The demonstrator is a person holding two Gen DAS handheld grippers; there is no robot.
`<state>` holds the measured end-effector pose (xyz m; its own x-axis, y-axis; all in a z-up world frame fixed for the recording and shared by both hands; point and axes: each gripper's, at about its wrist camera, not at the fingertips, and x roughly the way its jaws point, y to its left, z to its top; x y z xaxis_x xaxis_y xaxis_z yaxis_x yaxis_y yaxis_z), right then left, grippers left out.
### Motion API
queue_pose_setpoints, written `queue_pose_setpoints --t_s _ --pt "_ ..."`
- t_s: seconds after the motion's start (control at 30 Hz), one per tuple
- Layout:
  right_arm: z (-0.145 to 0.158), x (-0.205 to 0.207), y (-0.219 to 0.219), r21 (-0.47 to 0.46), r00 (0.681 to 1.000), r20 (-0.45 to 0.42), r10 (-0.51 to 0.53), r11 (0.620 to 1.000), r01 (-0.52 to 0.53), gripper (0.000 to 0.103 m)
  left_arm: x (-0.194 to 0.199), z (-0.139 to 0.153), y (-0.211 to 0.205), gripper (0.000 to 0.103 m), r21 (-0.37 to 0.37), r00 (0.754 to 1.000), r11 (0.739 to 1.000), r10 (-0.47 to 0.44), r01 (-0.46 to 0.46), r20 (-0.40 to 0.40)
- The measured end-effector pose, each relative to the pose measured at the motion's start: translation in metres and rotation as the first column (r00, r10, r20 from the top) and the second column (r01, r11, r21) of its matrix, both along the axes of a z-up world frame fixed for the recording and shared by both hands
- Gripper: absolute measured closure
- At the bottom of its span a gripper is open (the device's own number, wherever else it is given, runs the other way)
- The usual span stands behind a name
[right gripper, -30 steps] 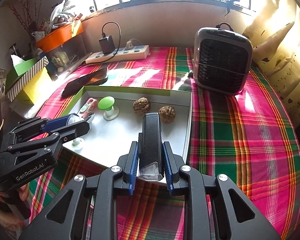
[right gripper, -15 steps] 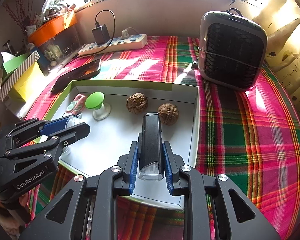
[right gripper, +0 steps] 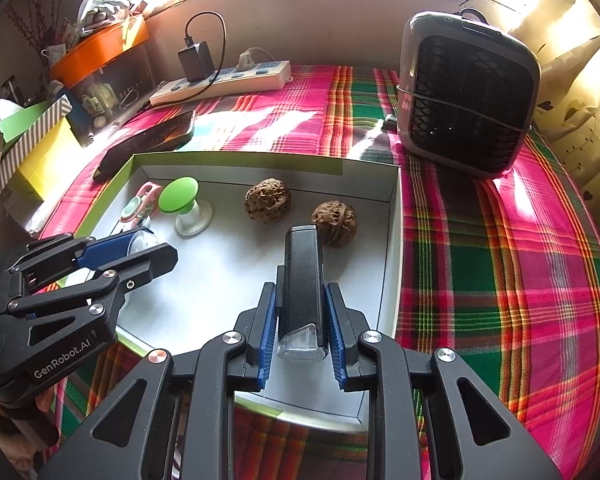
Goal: Organize objects
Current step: 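Carry the white bottle with left tool into the box while right carries the black device, then open left tool to set the bottle in the box while right releases the black device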
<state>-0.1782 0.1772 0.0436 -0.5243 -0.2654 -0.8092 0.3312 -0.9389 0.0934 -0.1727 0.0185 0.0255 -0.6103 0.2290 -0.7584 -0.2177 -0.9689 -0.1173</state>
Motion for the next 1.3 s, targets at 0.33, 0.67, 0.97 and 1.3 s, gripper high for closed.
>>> queue_pose_setpoints --t_s 0.33,0.67,0.97,1.3 --pt "-0.0004 0.0021 -0.0026 0.017 1.0 -0.012 0.001 1.0 0.0 0.078 -0.0014 -0.0037 0.0007 0.077 -0.013 1.0 1.0 0.008 -0.008 0.007" --pt "-0.0025 0.0021 -0.0051 0.016 1.0 -0.01 0.001 1.0 -0.001 0.078 -0.0027 -0.0041 -0.0015 0.077 -0.009 1.0 1.0 0.01 -0.01 0.01" --pt "-0.0026 0.0024 -0.005 0.015 1.0 -0.012 -0.005 1.0 0.005 0.078 -0.0041 -0.0049 -0.0034 0.077 -0.015 1.0 1.0 0.018 -0.018 0.011" --pt "-0.0004 0.0042 -0.0038 0.016 1.0 -0.017 -0.01 1.0 0.011 0.078 -0.0034 -0.0041 -0.0034 0.072 -0.018 1.0 1.0 0.024 -0.024 0.013"
